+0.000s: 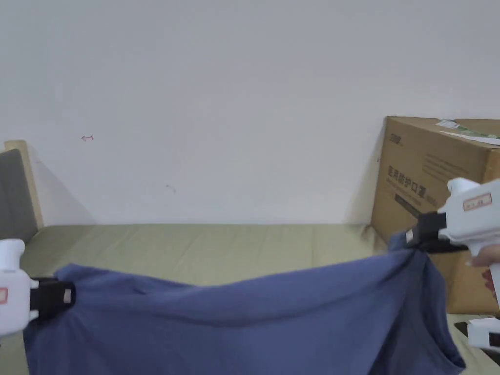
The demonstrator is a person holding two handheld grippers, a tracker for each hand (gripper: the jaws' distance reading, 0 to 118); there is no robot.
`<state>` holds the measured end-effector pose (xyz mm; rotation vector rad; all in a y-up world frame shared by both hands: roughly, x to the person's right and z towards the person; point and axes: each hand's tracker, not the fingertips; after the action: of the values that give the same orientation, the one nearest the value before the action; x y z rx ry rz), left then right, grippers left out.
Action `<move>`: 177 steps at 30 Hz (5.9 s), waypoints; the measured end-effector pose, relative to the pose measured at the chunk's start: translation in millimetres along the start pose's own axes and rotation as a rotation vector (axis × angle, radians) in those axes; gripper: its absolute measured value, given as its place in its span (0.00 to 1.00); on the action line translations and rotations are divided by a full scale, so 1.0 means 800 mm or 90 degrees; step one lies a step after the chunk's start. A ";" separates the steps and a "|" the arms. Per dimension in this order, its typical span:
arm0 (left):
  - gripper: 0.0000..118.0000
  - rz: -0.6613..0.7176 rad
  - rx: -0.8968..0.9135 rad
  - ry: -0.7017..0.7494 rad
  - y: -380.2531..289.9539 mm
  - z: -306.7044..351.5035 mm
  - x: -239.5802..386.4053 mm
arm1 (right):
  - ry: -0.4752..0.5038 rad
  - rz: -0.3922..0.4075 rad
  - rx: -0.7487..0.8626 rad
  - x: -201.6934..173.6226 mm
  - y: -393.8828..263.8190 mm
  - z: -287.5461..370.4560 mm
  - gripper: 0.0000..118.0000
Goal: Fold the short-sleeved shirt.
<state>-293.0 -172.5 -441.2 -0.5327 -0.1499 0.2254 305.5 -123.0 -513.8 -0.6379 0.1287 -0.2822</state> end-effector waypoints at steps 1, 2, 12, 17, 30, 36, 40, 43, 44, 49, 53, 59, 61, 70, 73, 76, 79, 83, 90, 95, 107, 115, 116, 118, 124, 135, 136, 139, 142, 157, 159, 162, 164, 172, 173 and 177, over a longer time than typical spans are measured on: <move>0.02 -0.003 0.007 -0.002 0.013 0.002 0.007 | 0.002 0.001 0.015 -0.004 0.011 0.010 0.04; 0.02 -0.007 0.017 -0.004 0.030 0.002 0.016 | -0.003 -0.002 0.036 -0.009 0.024 0.022 0.04; 0.02 0.011 0.131 0.045 0.185 -0.053 0.075 | -0.082 0.060 0.189 -0.045 0.170 0.028 0.04; 0.02 0.009 0.176 0.056 0.222 -0.102 0.093 | -0.117 0.087 0.257 -0.059 0.213 -0.006 0.04; 0.02 -0.003 -0.062 0.077 0.020 -0.269 0.049 | -0.167 0.038 0.091 0.026 0.000 -0.205 0.04; 0.02 0.046 -0.289 0.030 -0.171 -0.282 0.010 | -0.176 -0.044 -0.145 0.098 -0.214 -0.242 0.04; 0.02 0.030 -0.351 -0.012 -0.230 -0.217 -0.006 | -0.142 -0.025 -0.157 0.115 -0.295 -0.169 0.04; 0.02 0.071 -0.392 0.002 -0.253 -0.166 -0.024 | -0.125 0.025 -0.176 0.111 -0.327 -0.102 0.04; 0.02 0.066 -0.393 0.007 -0.259 -0.147 -0.027 | -0.119 0.039 -0.197 0.111 -0.337 -0.081 0.04; 0.02 -0.004 -0.386 0.024 -0.272 -0.098 -0.029 | -0.122 0.016 -0.221 0.115 -0.370 -0.029 0.04; 0.04 0.008 -0.389 0.024 -0.273 -0.092 -0.024 | -0.141 -0.031 -0.239 0.110 -0.382 -0.028 0.06; 0.90 0.008 -0.280 0.039 -0.252 -0.073 -0.019 | -0.186 0.039 -0.167 0.091 -0.373 -0.019 0.66; 0.96 0.036 -0.226 0.035 -0.240 -0.057 -0.015 | -0.178 0.064 -0.133 0.078 -0.364 -0.008 0.99; 0.43 0.078 -0.077 -0.078 -0.210 -0.013 0.024 | -0.055 0.113 0.101 -0.009 -0.328 0.040 0.68; 0.01 -0.023 -0.065 -0.017 -0.209 -0.031 0.045 | -0.044 0.098 0.136 -0.036 -0.326 0.035 0.01; 0.00 -0.060 -0.077 -0.037 -0.185 -0.069 0.052 | 0.026 0.061 0.107 -0.045 -0.316 0.016 0.01; 0.00 -0.051 -0.117 -0.046 -0.138 -0.142 0.042 | 0.026 0.078 0.105 -0.055 -0.312 -0.002 0.01; 0.00 0.023 -0.292 -0.032 -0.082 -0.290 0.001 | 0.015 0.164 0.077 -0.063 -0.312 -0.038 0.01; 0.96 0.071 -0.344 0.010 -0.085 -0.469 -0.056 | 0.052 0.128 0.033 -0.060 -0.314 -0.091 0.01; 0.96 -0.061 -0.385 0.050 -0.119 -0.530 -0.054 | 0.043 0.075 -0.010 -0.053 -0.320 -0.126 0.01; 0.21 -0.159 -0.360 0.055 -0.130 -0.515 -0.003 | 0.030 0.081 -0.043 -0.054 -0.341 -0.143 0.01; 0.01 -0.134 -0.384 0.029 -0.116 -0.473 0.011 | 0.065 0.024 -0.036 -0.032 -0.296 -0.108 0.01; 0.01 -0.139 -0.345 0.020 -0.106 -0.459 0.017 | 0.062 0.023 -0.022 -0.022 -0.280 -0.105 0.01; 0.01 -0.136 -0.283 -0.001 -0.085 -0.432 0.023 | 0.022 0.019 0.024 0.001 -0.246 -0.106 0.01; 0.01 -0.187 -0.179 0.020 -0.058 -0.371 0.040 | -0.076 -0.004 -0.145 0.107 -0.172 -0.205 0.01; 0.01 -0.204 -0.184 0.054 -0.087 -0.362 0.047 | -0.182 -0.220 -0.248 0.216 -0.211 -0.345 0.92; 0.01 -0.208 -0.190 0.057 -0.088 -0.365 0.045 | -0.190 -0.223 -0.259 0.219 -0.211 -0.355 0.92; 0.01 -0.218 -0.210 0.064 -0.099 -0.374 0.040 | -0.207 -0.204 -0.273 0.223 -0.200 -0.379 0.87; 0.01 -0.214 -0.224 0.069 -0.104 -0.386 0.033 | -0.211 -0.136 -0.324 0.219 -0.198 -0.413 0.78; 0.01 -0.127 -0.167 0.060 -0.078 -0.307 0.030 | -0.151 -0.070 -0.156 0.153 -0.145 -0.238 0.00; 0.01 -0.093 -0.143 0.049 -0.063 -0.264 0.031 | -0.131 -0.076 -0.107 0.138 -0.120 -0.175 0.00; 0.01 -0.081 -0.116 0.036 -0.042 -0.201 0.034 | -0.097 -0.086 -0.059 0.122 -0.102 -0.100 0.00; 0.01 -0.094 -0.081 0.025 -0.024 -0.162 0.038 | -0.083 -0.076 -0.038 0.109 -0.075 -0.050 0.00; 0.01 -0.110 0.047 0.019 0.077 -0.030 0.059 | -0.058 0.051 0.068 0.028 0.014 0.112 0.00; 0.01 -0.114 0.051 0.021 0.093 -0.019 0.061 | -0.055 0.046 0.086 0.023 0.026 0.124 0.00; 0.01 -0.114 0.083 0.025 0.156 0.012 0.073 | -0.070 0.063 0.140 -0.005 0.082 0.153 0.00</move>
<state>-260.1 -48.5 -493.0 -0.3911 -0.1425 0.0492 340.8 -2.0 -455.6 -0.4264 0.0227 -0.1622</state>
